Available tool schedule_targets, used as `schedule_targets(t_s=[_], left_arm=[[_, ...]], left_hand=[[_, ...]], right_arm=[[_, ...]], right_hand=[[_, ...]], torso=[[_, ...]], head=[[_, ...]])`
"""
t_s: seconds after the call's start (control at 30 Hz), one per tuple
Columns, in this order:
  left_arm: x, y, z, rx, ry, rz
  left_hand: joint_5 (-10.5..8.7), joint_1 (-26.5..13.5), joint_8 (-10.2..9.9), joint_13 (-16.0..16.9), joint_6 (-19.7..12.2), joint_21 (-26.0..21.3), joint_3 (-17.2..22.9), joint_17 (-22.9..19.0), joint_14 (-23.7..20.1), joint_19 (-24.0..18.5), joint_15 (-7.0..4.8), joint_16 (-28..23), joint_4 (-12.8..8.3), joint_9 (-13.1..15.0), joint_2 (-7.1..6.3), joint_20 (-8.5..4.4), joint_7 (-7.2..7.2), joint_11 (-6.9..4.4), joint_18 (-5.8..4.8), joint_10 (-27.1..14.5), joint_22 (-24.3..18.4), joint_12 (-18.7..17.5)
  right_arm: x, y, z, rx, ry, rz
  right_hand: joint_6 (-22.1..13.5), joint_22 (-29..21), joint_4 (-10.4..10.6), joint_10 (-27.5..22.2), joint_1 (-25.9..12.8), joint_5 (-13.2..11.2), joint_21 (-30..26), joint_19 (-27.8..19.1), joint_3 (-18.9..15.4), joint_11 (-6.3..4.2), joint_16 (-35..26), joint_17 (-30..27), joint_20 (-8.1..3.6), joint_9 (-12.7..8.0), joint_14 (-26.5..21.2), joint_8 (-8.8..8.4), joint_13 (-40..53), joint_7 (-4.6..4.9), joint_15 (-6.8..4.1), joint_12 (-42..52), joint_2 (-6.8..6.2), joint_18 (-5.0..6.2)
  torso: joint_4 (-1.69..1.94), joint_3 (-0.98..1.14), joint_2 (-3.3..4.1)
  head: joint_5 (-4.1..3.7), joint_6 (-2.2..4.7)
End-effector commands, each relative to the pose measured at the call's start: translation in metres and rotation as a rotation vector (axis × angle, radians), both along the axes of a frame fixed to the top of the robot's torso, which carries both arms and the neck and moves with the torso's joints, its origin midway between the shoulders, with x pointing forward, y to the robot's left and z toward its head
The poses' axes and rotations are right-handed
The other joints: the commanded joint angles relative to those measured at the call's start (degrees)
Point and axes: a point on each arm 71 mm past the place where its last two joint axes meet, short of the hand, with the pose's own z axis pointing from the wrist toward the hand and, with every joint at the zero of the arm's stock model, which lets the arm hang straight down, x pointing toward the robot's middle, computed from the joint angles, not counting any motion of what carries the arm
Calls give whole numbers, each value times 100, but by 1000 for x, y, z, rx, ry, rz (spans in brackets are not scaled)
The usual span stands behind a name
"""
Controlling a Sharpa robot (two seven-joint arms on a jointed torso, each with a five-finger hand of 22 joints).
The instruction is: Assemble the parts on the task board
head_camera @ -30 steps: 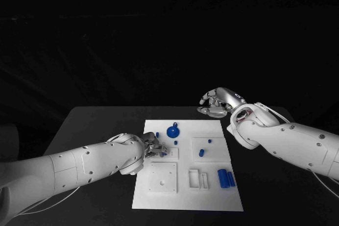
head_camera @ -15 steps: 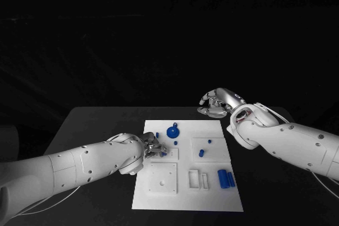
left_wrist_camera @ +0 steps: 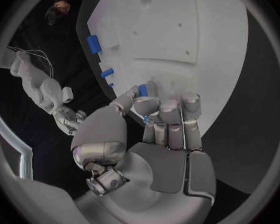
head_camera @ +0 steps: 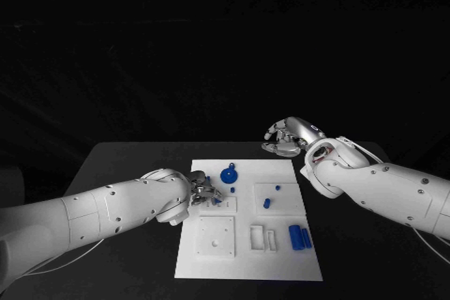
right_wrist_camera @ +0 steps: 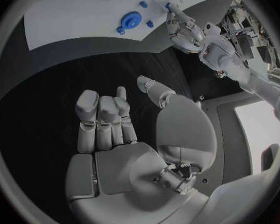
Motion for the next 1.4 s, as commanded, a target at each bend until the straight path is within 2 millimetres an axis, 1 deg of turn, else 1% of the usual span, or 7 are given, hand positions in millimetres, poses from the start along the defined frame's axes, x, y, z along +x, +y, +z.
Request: schedule_targets(t_s=[0.03, 0.27, 0.57, 0.83, 1.0, 1.17, 1.4], left_arm=[[-1, -3, 2, 28, 57, -43], [6, -5, 10, 91, 99, -79], [11, -9, 10, 139, 94, -88], [15, -15, 9, 163, 88, -92], [16, -16, 9, 173, 80, -91], [17, -17, 9, 179, 84, -96], [18, -17, 8, 188, 85, -101]], left_hand=[[29, 303, 23, 2, 197, -35, 145, -7, -139, -38, -137, 26, -186, 14, 250, -645, -192, -208, 48, -356, 75, 32], [39, 315, 18, 2, 193, -35, 145, -11, -143, -42, -135, 31, -214, 24, 265, -643, -192, -208, 44, -361, 77, 33], [-25, 300, 0, 2, 170, -39, 131, -22, -169, -62, -122, 34, -241, 48, 309, -632, -182, -197, 31, -390, 81, 29], [-17, 304, 0, 4, 172, -36, 133, -25, -169, -60, -121, 40, -250, 60, 331, -632, -183, -200, 30, -391, 83, 34], [-14, 303, -1, 5, 173, -35, 132, -26, -168, -59, -121, 43, -253, 65, 338, -632, -184, -201, 30, -391, 83, 36], [-3, 305, 0, 8, 178, -32, 131, -27, -165, -56, -122, 50, -265, 74, 340, -633, -187, -203, 30, -388, 84, 41], [10, 310, 1, 10, 182, -28, 130, -29, -162, -53, -123, 58, -283, 85, 338, -634, -190, -206, 31, -386, 86, 46]], right_arm=[[0, 1, -1, -6, 8, 10], [1, 2, -1, -6, 11, 10], [1, 2, -2, -6, 12, 9], [1, 3, -1, -5, 12, 10], [1, 2, -1, -5, 12, 9], [1, 2, -1, -5, 12, 9], [1, 2, -1, -5, 12, 9]], right_hand=[[43, 7, 40, -35, -10, 32, -33, -1, -5, 10, -23, 10, -35, 8, 38, -23, -10, 36, -6, -30, 55, 625], [43, 8, 38, -35, -4, 33, -34, -1, -4, 10, -24, 10, -36, 9, 38, -23, -10, 35, -6, -29, 56, 625], [43, 9, 35, -36, 3, 34, -34, 0, -2, 10, -24, 11, -37, 10, 39, -24, -10, 35, -6, -29, 57, 625], [43, 10, 31, -36, 8, 35, -35, 0, 0, 9, -24, 12, -38, 10, 39, -25, -11, 35, -7, -28, 57, 625], [43, 10, 30, -36, 12, 34, -35, 0, 1, 9, -24, 13, -39, 11, 39, -25, -11, 35, -7, -28, 57, 625], [43, 11, 28, -36, 14, 34, -35, 0, 1, 9, -25, 13, -39, 11, 39, -26, -11, 35, -7, -28, 57, 625], [44, 12, 26, -36, 18, 33, -36, 0, 2, 9, -25, 14, -40, 12, 39, -26, -11, 35, -7, -28, 58, 625]], torso=[[3, 0, -3], [5, -2, -2], [4, -7, -1], [5, 2, -2], [-1, -7, 2], [6, 1, -4], [7, -6, -2]], head=[[1, -4], [10, -8], [9, -28], [3, -50], [1, -47], [-3, -62], [-8, -61]])
